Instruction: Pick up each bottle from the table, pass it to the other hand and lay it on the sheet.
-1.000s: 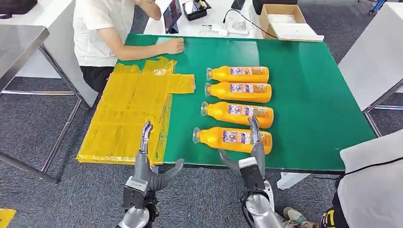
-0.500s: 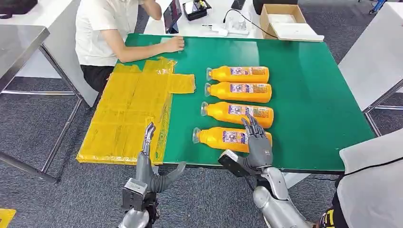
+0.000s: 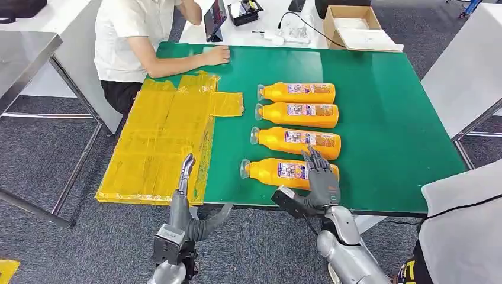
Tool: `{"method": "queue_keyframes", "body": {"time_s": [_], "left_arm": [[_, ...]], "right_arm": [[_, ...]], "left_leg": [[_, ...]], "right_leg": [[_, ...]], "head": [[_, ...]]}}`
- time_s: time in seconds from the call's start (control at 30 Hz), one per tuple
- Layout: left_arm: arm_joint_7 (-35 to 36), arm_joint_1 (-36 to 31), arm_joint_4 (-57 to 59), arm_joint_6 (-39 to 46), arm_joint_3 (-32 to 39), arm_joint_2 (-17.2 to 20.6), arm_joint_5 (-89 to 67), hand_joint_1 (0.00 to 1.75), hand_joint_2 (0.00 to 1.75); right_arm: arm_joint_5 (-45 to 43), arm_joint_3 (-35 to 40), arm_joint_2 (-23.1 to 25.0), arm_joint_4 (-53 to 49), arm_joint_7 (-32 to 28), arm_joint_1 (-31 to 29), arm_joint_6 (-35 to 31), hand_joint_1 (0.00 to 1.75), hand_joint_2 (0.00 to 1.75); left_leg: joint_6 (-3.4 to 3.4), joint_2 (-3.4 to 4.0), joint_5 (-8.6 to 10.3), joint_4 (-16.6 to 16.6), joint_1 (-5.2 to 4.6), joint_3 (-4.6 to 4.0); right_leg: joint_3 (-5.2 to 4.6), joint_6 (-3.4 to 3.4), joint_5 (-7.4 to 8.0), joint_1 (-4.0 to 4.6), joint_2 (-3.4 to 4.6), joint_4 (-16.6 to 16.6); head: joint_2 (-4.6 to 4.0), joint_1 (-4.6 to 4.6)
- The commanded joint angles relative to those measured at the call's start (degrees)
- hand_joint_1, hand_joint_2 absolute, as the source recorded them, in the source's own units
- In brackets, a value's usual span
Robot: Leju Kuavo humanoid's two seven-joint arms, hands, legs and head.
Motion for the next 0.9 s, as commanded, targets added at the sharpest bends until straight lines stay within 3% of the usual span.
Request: {"method": "queue_keyframes", "body": {"time_s": [0.03, 0.2, 0.5, 0.77, 0.8, 0.83, 0.9], "left_arm": [[-1.84, 0.43, 1.52, -5.77, 3.36, -0.41, 3.78, 0.00, 1.75], [-1.54, 2.15, -1.03, -9.54, 6.88, -1.72, 4.85, 0.00, 1.75], [-1.84, 1.11, 1.33, -9.61, 7.58, -2.70, 3.17, 0.00, 1.75], [-1.84, 0.91, 1.63, -9.69, 7.74, -2.82, 3.15, 0.00, 1.75], [-1.84, 0.71, 1.85, -9.87, 7.82, -2.90, 3.01, 0.00, 1.75], [-1.84, 0.50, 2.15, -9.98, 7.82, -3.00, 2.91, 0.00, 1.75], [-1.84, -0.38, 3.37, -9.81, 7.65, -3.40, 2.76, 0.00, 1.75]], "right_arm": [[3.89, 3.10, -0.99, 3.85, 7.32, -4.04, 5.80, 0.00, 1.75], [5.97, 3.20, -2.70, 0.12, 11.11, -2.27, 9.12, 0.00, 1.75], [5.08, 4.03, -1.84, 7.44, 12.03, -6.52, 15.31, 0.00, 1.75], [5.02, 4.42, -1.94, 8.49, 12.20, -7.25, 16.61, 0.00, 1.75], [3.92, 4.59, -1.96, 9.79, 12.14, -7.93, 18.86, 1.47, 1.75], [3.15, 4.80, -2.14, 10.92, 12.02, -8.54, 20.53, 1.75, 1.75], [1.35, 5.01, -2.48, 14.24, 11.51, -10.06, 23.45, 1.75, 1.75]], "left_leg": [[-0.10, 0.10, -0.15, -0.04, 0.03, 0.38], [-0.07, 0.03, -0.16, 0.01, 0.05, 0.29], [-0.05, 0.03, -0.04, -0.04, 0.03, 0.24], [-0.07, 0.00, -0.08, -0.06, 0.04, 0.49], [-0.06, 0.03, -0.06, -0.06, 0.03, 0.44], [-0.04, 0.02, -0.03, -0.05, 0.03, 0.37], [-0.10, 0.04, -0.12, -0.05, 0.04, 0.61]], "right_leg": [[0.34, -0.14, -0.13, 0.05, 0.08, -0.03], [0.28, -0.12, -0.15, 0.06, 0.01, 0.01], [0.23, -0.09, -0.03, 0.04, 0.02, -0.07], [0.47, -0.12, -0.09, 0.05, -0.03, -0.06], [0.42, -0.10, -0.05, 0.04, 0.01, -0.07], [0.35, -0.07, -0.02, 0.03, 0.00, -0.07], [0.59, -0.16, -0.11, 0.06, 0.00, -0.07]], "head": [[0.00, -0.02], [0.00, 0.00], [0.00, 0.00], [0.00, 0.00], [0.00, 0.00], [0.00, 0.00], [0.00, 0.00]]}}
